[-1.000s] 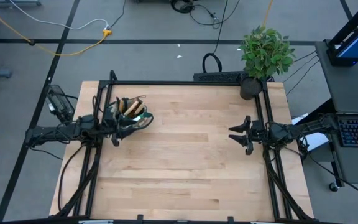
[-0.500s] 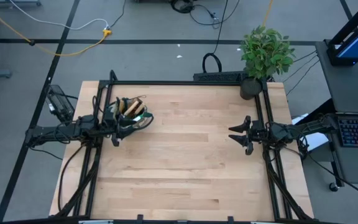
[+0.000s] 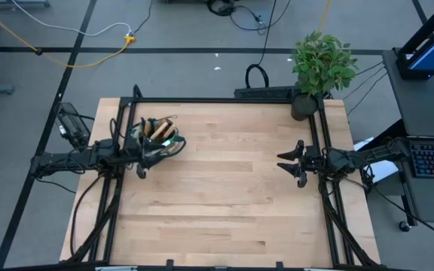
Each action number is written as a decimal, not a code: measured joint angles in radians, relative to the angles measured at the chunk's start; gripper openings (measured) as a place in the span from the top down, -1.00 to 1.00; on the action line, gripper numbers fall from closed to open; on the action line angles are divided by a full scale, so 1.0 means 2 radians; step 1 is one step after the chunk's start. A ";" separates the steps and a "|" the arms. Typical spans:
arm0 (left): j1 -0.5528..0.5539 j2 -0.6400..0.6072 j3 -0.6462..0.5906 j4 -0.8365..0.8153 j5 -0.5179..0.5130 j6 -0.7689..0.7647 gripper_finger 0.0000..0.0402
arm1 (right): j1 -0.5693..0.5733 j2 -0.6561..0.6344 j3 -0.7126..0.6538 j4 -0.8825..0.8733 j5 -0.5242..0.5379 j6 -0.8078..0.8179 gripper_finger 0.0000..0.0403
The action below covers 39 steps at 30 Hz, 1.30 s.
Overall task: Pick & Place Garden tools in Gardening bag
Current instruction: Return to Home Position
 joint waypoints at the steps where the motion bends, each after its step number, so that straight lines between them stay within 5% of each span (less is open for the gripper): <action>1: 0.000 0.000 0.000 0.003 0.006 0.013 -0.09 | 0.000 0.000 0.000 0.000 0.000 0.000 0.17; 8: -0.005 0.000 0.000 0.059 0.094 -0.115 -0.09 | 0.000 0.000 0.000 0.000 0.000 0.000 0.17; 21: -0.018 0.000 0.000 0.007 0.269 -0.075 -0.09 | 0.000 0.000 0.000 0.000 0.000 0.000 0.17; 39: -0.018 0.001 0.000 0.004 0.274 -0.080 -0.09 | 0.000 0.000 0.000 0.000 0.000 0.000 0.17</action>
